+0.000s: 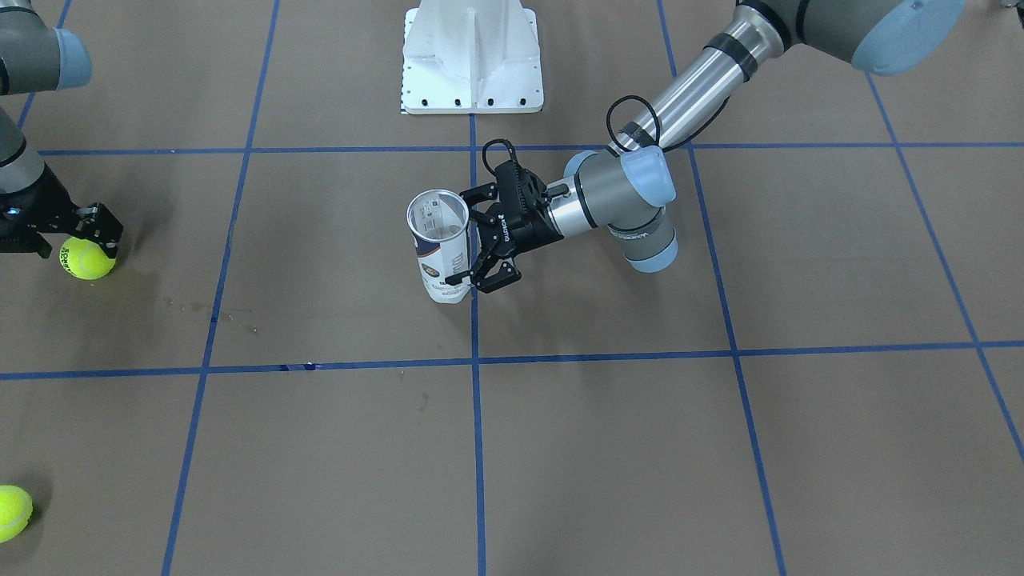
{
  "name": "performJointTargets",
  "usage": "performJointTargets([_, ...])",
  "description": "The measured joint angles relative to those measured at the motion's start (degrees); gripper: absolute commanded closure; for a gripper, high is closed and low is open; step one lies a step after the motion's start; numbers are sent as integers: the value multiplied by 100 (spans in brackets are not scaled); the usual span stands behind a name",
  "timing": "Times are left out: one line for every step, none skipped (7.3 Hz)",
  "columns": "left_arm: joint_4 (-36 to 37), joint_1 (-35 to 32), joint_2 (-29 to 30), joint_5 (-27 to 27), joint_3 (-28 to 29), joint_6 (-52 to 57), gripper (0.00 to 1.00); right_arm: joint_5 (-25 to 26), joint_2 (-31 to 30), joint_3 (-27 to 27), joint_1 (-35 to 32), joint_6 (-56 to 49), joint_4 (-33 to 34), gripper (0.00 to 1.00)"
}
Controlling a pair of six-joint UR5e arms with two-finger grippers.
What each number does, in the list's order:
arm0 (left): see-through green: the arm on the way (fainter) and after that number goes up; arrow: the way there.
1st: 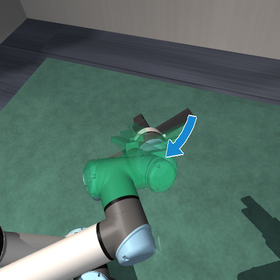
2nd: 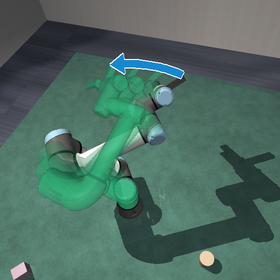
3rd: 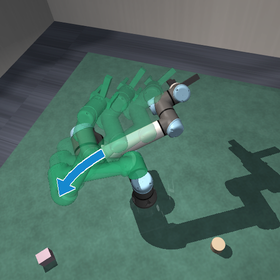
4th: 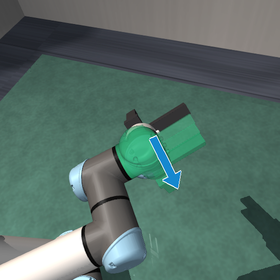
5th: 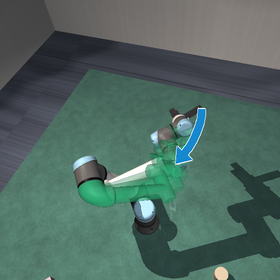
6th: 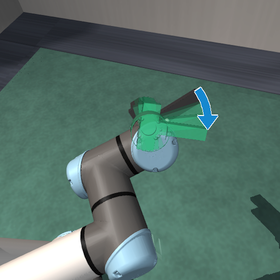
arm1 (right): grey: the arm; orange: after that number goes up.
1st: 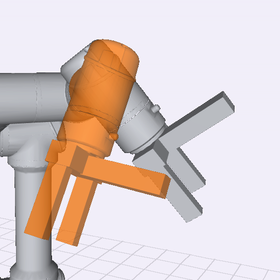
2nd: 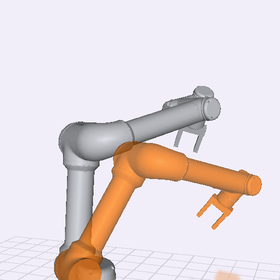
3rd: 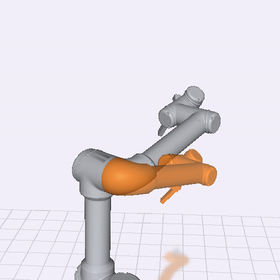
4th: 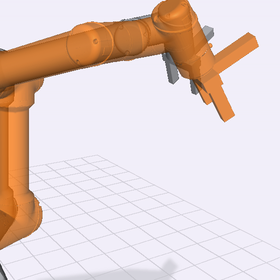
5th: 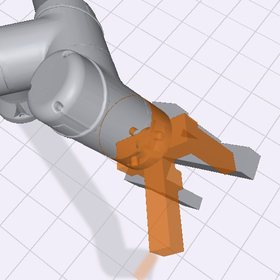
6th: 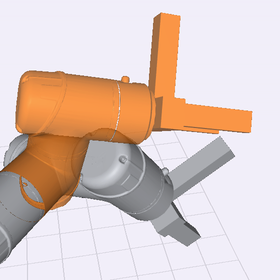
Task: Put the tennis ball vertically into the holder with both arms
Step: 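Hold the can with the left gripper while the right gripper grasps a yellow ball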
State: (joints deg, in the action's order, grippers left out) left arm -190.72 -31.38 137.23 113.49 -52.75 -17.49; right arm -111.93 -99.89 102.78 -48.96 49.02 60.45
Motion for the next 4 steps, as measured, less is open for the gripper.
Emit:
performJointTargets([-2,0,-3,0,0,0,5,21,4,7,15,-4,1,100])
performJointTargets([-6,0,-3,4,1,0,5,21,22,49,15,-8,3,100])
performJointTargets([-7,-3,-6,6,1,2,5,-2,45,162,0,-14,16,100])
performJointTargets([-8,-6,-12,9,1,6,5,-55,101,328,-62,-12,38,100])
